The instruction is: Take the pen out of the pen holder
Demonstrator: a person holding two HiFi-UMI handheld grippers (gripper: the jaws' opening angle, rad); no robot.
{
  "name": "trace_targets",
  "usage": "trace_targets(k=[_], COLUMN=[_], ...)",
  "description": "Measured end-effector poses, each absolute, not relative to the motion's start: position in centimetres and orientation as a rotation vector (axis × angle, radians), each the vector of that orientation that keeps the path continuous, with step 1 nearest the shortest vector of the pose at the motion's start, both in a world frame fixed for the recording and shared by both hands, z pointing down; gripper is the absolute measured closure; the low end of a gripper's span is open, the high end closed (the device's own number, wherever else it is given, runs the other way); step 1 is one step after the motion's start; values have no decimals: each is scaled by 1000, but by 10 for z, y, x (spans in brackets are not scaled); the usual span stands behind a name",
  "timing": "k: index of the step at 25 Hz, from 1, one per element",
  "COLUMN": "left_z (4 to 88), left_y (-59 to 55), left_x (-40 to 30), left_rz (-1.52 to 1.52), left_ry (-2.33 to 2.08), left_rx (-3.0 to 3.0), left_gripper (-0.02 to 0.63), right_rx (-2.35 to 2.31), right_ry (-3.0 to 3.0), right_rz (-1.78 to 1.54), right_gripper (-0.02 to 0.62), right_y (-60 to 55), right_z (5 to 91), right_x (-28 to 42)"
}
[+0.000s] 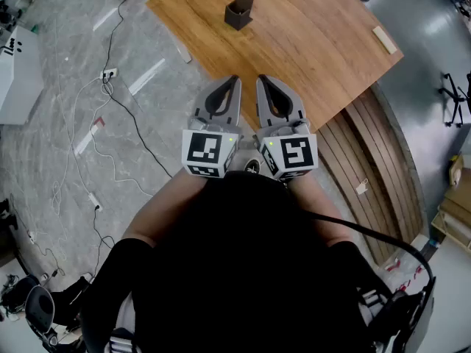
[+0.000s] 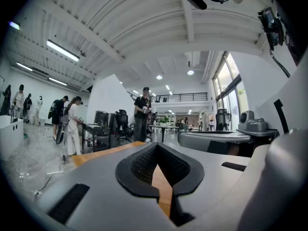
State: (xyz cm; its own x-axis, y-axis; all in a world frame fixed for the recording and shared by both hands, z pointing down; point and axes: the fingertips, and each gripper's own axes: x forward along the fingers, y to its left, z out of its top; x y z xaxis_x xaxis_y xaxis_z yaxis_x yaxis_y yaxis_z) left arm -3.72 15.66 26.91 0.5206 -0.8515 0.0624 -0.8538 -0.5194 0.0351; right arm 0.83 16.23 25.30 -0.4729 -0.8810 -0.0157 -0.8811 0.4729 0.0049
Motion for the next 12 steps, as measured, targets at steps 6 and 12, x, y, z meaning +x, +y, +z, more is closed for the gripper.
trace_targets(k=[6,12], left_z=[272,272], left_y=[156,155], left_x=[-34,-29], left_rz=[69,79], left_ry=[-1508,-1526], left_rx=[2677,2674], left_gripper=[606,606], right_rx=[-1610,-1591], right_ry=[2687,2691], right_rz=[18,12], right_gripper=[581,581], right_y=[161,159], right_z=[254,254], right_x=[12,17])
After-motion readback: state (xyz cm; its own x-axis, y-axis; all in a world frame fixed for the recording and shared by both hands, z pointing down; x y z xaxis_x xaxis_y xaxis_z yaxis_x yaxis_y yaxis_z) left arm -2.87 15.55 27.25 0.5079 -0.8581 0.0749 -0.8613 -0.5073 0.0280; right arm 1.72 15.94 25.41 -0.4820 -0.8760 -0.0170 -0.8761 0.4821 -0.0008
